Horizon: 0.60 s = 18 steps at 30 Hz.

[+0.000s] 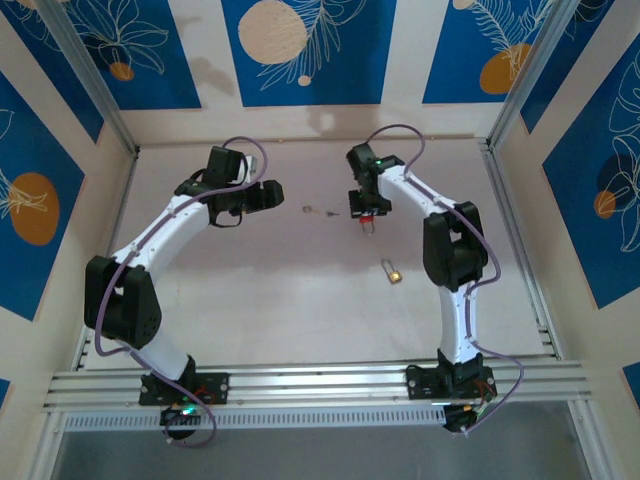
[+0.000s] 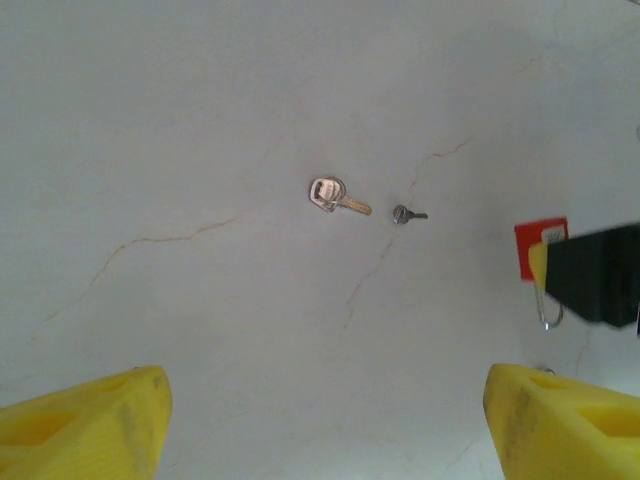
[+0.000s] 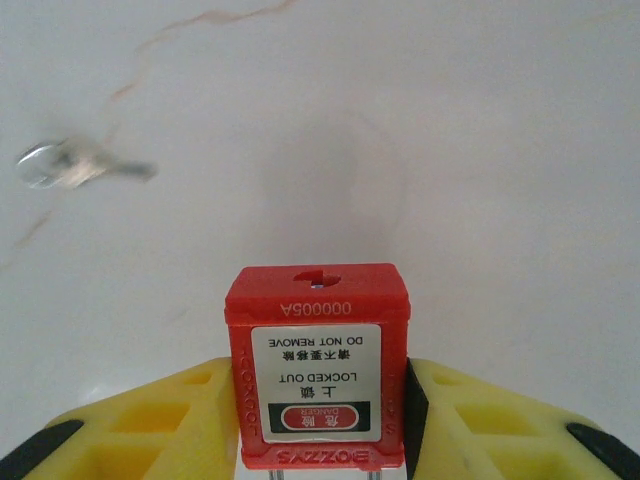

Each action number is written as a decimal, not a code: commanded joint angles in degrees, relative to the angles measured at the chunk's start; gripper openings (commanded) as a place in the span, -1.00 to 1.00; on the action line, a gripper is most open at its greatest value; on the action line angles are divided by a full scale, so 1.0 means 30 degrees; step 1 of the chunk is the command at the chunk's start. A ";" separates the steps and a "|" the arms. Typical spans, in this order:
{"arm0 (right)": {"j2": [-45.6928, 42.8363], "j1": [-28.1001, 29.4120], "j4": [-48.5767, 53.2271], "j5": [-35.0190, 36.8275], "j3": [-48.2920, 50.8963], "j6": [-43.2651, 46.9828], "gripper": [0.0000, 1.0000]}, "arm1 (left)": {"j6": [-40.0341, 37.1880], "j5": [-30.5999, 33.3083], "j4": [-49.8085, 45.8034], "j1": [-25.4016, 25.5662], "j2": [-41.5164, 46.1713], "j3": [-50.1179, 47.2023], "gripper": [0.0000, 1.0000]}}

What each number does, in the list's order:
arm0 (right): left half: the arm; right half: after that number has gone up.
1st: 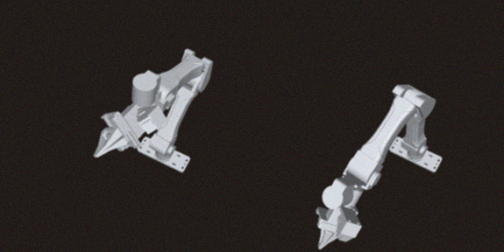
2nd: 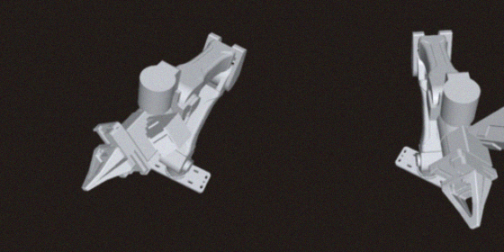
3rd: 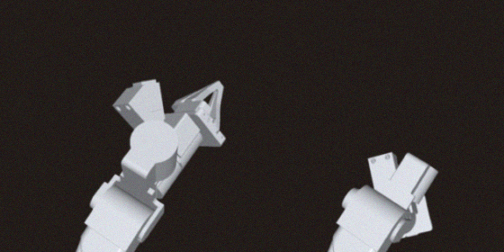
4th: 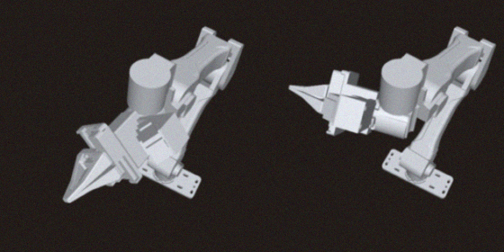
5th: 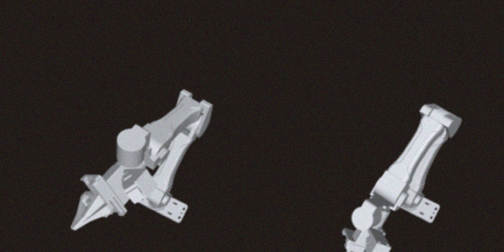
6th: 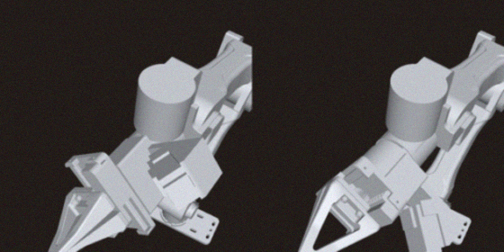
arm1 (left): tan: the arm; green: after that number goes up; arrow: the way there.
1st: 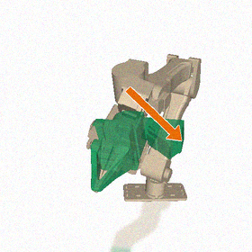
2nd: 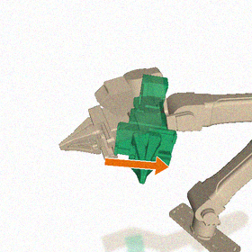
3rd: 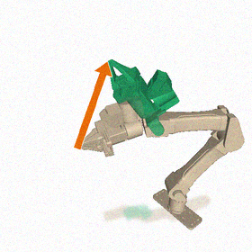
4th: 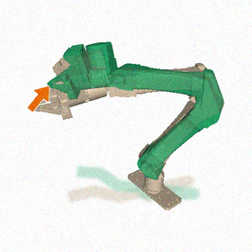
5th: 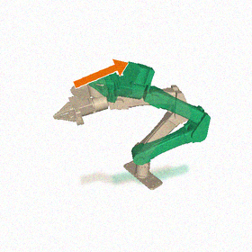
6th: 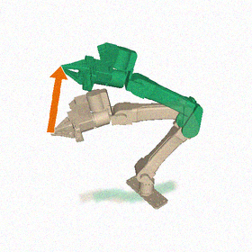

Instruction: Unlock with the key

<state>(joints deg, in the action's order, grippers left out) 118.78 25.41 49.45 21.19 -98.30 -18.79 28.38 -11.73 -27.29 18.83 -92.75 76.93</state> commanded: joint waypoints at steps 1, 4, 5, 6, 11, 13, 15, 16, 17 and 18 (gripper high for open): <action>-0.1156 0.1777 0.0011 0.0022 0.1278 -0.1190 -0.13 | -0.0234 0.0414 0.0072 -0.0396 0.0126 -0.0213 0.62; -0.1603 0.3427 -0.0481 -0.0424 0.2476 -0.2235 -0.13 | -0.0283 0.0674 0.0041 -0.0608 0.0212 -0.0241 0.62; -0.1646 0.3981 -0.0701 -0.0676 0.2778 -0.2590 -0.13 | -0.0305 0.0783 0.0009 -0.0650 0.0258 -0.0241 0.62; -0.1595 0.4597 -0.0903 -0.0846 0.2982 -0.2970 -0.13 | -0.0347 0.0909 0.0008 -0.0722 0.0298 -0.0262 0.62; -0.0474 0.6943 -0.0999 -0.0440 0.2722 -0.3891 -0.13 | -0.0495 0.1451 -0.0026 -0.0941 0.0522 -0.0381 0.63; -0.0129 0.7470 -0.1086 -0.0698 0.2521 -0.4197 -0.13 | -0.0496 0.1507 0.0014 -0.0974 0.0536 -0.0406 0.63; 0.0260 0.7874 -0.1050 -0.0878 0.2175 -0.4299 -0.13 | -0.0492 0.1477 0.0038 -0.1003 0.0486 -0.0396 0.63; 0.0480 0.8013 -0.0896 -0.0714 0.1991 -0.4401 -0.12 | -0.0490 0.1466 0.0043 -0.1007 0.0453 -0.0421 0.63; 0.0685 0.8064 -0.0865 -0.0763 0.1850 -0.4467 -0.12 | -0.0461 0.1493 0.0030 -0.1003 0.0448 -0.0417 0.63; 0.0893 0.8110 -0.0866 -0.1085 0.1741 -0.4521 -0.12 | -0.0474 0.1497 0.0034 -0.1004 0.0419 -0.0443 0.63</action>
<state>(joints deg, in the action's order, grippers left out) 119.90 49.67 46.35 19.18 -90.78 -29.82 27.94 -8.21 -27.29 16.34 -92.73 76.31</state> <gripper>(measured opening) 0.440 0.813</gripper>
